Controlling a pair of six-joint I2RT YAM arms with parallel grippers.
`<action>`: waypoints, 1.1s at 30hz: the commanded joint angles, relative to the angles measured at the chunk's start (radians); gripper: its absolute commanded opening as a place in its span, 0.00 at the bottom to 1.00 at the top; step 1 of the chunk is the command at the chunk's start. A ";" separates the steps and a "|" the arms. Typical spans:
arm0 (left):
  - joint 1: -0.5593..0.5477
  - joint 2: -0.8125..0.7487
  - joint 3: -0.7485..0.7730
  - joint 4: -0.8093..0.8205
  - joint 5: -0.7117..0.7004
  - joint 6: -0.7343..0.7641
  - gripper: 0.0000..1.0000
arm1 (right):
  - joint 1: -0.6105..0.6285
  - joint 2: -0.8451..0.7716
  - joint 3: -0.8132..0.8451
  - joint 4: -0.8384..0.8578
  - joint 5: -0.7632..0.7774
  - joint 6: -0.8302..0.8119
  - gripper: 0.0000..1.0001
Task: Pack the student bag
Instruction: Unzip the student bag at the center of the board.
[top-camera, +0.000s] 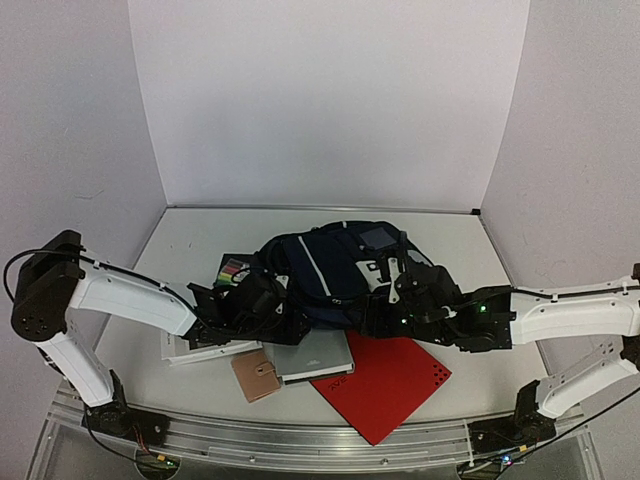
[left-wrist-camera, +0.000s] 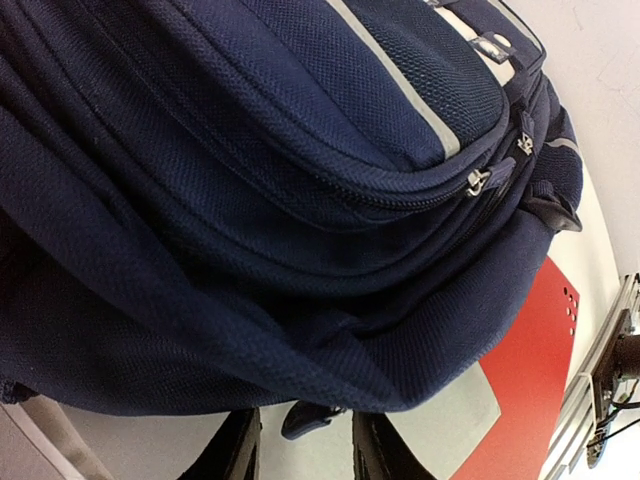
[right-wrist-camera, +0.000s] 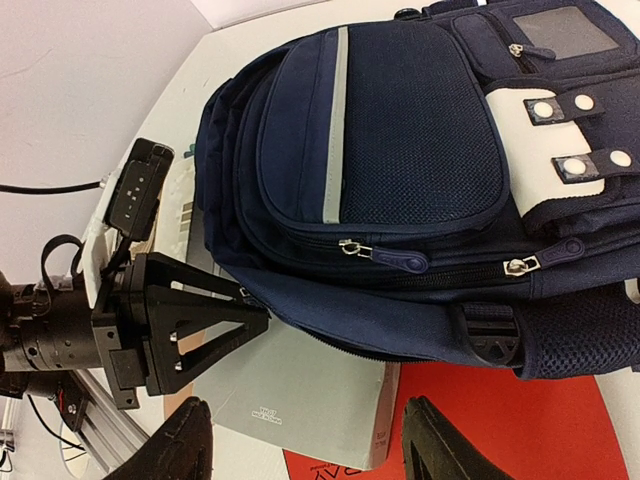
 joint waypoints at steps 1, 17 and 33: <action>-0.002 0.023 0.057 0.016 -0.029 -0.021 0.28 | -0.001 0.005 0.014 0.008 0.023 0.004 0.62; -0.002 -0.073 0.104 -0.221 -0.136 -0.051 0.00 | 0.050 0.064 0.104 -0.011 -0.025 -0.254 0.67; 0.000 -0.240 0.045 -0.295 -0.138 -0.004 0.00 | 0.050 0.420 0.328 0.039 0.122 -0.461 0.81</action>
